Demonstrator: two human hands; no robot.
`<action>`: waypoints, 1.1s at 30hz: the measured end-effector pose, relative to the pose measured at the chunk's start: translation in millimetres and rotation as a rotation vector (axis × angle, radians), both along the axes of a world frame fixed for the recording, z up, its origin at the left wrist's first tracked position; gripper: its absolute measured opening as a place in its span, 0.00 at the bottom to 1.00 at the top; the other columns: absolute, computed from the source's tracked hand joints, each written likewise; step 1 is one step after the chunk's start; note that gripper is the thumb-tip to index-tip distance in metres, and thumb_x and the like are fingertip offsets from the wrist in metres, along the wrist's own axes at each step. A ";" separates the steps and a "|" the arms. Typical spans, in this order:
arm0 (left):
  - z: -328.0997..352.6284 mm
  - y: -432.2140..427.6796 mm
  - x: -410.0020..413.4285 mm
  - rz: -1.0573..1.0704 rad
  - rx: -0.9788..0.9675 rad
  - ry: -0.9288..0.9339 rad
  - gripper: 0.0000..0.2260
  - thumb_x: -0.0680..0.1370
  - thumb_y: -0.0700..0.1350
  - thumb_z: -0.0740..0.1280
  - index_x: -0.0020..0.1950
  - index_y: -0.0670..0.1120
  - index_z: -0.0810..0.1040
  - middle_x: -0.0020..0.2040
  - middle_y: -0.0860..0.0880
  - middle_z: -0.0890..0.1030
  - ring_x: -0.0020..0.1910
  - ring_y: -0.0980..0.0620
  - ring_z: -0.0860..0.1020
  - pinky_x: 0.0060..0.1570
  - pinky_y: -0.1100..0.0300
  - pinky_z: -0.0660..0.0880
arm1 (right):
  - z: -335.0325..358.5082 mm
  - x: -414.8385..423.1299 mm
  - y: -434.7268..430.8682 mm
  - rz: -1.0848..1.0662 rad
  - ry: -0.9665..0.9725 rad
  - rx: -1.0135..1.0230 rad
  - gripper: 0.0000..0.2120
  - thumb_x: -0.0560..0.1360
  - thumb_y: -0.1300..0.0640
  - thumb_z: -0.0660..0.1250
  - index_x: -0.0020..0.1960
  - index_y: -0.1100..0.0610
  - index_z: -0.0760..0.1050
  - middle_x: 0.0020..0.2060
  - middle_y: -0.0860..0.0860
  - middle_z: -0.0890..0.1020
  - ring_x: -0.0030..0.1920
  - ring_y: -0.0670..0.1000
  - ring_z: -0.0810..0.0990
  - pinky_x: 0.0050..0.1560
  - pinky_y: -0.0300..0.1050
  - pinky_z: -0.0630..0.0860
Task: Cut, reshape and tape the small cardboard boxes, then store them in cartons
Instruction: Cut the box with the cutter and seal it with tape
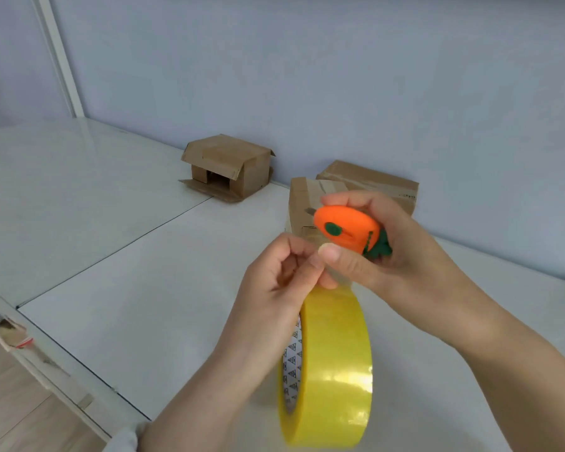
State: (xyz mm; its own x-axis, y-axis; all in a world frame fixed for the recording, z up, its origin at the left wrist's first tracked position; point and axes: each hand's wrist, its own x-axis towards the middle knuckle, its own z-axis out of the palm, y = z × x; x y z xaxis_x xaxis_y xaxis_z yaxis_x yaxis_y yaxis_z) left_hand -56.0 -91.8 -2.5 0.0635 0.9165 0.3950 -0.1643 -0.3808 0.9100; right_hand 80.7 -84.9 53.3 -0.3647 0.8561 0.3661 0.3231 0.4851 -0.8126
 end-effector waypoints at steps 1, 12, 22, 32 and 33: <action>1.7 2.9 -3.4 0.000 0.026 0.010 0.10 0.74 0.53 0.64 0.39 0.47 0.74 0.32 0.56 0.79 0.36 0.62 0.77 0.40 0.71 0.71 | 0.5 -6.7 1.9 -0.013 0.000 0.033 0.18 0.67 0.47 0.70 0.55 0.43 0.71 0.47 0.39 0.78 0.43 0.36 0.79 0.43 0.29 0.74; 12.2 56.8 -87.8 0.003 0.028 0.179 0.07 0.77 0.47 0.61 0.43 0.47 0.75 0.33 0.58 0.79 0.37 0.64 0.76 0.42 0.73 0.69 | -6.6 -104.2 43.9 -0.358 -0.106 0.300 0.10 0.74 0.57 0.69 0.47 0.43 0.71 0.39 0.35 0.76 0.43 0.32 0.74 0.42 0.26 0.68; 8.6 98.7 -133.5 -0.079 -0.176 0.226 0.42 0.69 0.47 0.73 0.70 0.63 0.46 0.45 0.55 0.82 0.45 0.61 0.80 0.52 0.66 0.73 | -9.8 -146.2 82.4 -0.518 -0.136 0.150 0.06 0.74 0.52 0.67 0.44 0.44 0.70 0.36 0.35 0.75 0.38 0.33 0.73 0.37 0.28 0.69; -3.8 115.0 -137.2 0.074 -0.131 0.290 0.37 0.58 0.64 0.71 0.60 0.72 0.53 0.66 0.62 0.57 0.69 0.63 0.59 0.66 0.61 0.63 | -9.0 -129.5 124.3 -0.487 -0.267 -0.289 0.12 0.76 0.46 0.63 0.47 0.54 0.78 0.36 0.51 0.80 0.36 0.48 0.77 0.38 0.40 0.70; -1.9 115.0 -135.8 0.104 -0.068 0.340 0.32 0.61 0.63 0.71 0.58 0.71 0.57 0.66 0.62 0.58 0.70 0.63 0.57 0.67 0.65 0.60 | -12.4 -127.6 127.7 -0.491 -0.377 -0.261 0.15 0.77 0.45 0.61 0.46 0.54 0.79 0.38 0.52 0.81 0.39 0.50 0.77 0.39 0.41 0.69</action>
